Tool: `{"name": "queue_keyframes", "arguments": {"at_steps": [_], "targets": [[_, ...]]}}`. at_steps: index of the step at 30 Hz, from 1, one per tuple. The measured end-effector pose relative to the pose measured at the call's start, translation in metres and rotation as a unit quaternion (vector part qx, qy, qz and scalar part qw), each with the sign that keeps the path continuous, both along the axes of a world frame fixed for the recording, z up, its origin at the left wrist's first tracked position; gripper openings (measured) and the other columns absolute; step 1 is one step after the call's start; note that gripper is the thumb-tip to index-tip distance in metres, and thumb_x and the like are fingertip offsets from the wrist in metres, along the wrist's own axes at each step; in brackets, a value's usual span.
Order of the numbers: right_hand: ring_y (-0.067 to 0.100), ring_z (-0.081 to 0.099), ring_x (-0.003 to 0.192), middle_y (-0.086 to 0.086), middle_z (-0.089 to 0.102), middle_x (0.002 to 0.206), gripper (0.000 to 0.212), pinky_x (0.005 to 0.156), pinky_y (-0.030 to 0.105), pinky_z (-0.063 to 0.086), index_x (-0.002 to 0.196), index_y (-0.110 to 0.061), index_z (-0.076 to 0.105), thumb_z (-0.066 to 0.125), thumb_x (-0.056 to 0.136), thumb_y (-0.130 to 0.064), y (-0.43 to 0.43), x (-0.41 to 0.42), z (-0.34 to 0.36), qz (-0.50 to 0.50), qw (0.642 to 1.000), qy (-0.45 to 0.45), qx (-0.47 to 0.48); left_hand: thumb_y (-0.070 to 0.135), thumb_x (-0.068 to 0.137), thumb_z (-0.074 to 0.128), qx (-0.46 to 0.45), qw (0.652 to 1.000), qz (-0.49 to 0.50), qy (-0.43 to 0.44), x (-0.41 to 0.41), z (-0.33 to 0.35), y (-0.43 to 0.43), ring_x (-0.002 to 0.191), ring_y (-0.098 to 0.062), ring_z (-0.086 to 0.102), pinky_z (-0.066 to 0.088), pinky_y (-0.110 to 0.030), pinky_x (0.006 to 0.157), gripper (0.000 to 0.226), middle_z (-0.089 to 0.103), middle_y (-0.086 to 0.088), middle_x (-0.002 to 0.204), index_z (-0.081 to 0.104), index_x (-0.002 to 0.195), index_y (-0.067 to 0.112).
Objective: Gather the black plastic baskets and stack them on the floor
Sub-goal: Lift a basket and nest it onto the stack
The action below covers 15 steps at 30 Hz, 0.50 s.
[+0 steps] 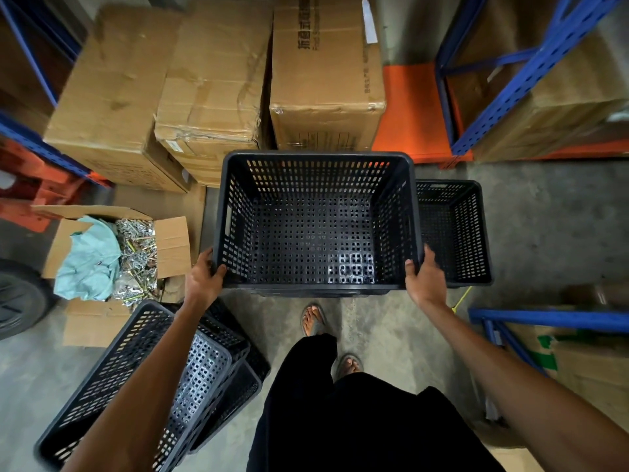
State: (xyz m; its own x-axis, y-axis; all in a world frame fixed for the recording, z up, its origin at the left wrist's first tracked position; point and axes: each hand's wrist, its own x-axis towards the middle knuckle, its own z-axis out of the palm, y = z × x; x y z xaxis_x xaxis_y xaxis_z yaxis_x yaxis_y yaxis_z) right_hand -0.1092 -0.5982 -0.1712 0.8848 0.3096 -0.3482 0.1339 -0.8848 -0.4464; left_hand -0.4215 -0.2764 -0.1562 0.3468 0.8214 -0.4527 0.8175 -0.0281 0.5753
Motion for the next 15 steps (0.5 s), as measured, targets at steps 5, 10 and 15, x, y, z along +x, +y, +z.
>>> {"name": "queue_keyframes", "arguments": {"at_steps": [5, 10, 15], "targets": [[0.035, 0.020, 0.148, 0.012, -0.001, 0.164, 0.070, 0.095, 0.048, 0.049, 0.155, -0.014, 0.010, 0.045, 0.098, -0.033, 0.031, 0.039, 0.004, 0.129, 0.988, -0.071, -0.037, 0.017, 0.091, 0.058, 0.074, 0.996, -0.043, 0.027, 0.046, -0.001, 0.027, 0.132, -0.034, 0.046, 0.045, -0.050, 0.106, 0.069, 0.046, -0.016, 0.144, 0.023, 0.151, 0.015], [0.032, 0.001, 0.152, 0.015, -0.016, 0.162, 0.072, 0.089, 0.041, 0.055, 0.155, -0.004, 0.003, 0.043, 0.098, -0.022, 0.055, 0.062, 0.001, 0.227, 0.965, -0.111, -0.073, 0.006, 0.086, 0.055, 0.167, 0.972, -0.149, 0.075, 0.072, -0.010, 0.046, 0.152, -0.029, -0.005, 0.005, -0.035, 0.121, 0.092, -0.007, -0.014, 0.164, -0.005, 0.155, 0.007], [0.032, -0.007, 0.152, 0.015, -0.015, 0.162, 0.077, 0.119, 0.045, 0.026, 0.154, 0.001, 0.000, 0.047, 0.093, -0.007, 0.056, 0.064, -0.015, 0.246, 0.961, -0.126, -0.030, -0.009, 0.083, 0.046, 0.229, 0.950, -0.199, 0.070, 0.070, -0.029, 0.060, 0.151, -0.032, -0.014, 0.010, -0.050, 0.123, 0.089, -0.014, -0.017, 0.163, -0.007, 0.154, 0.002]]}}
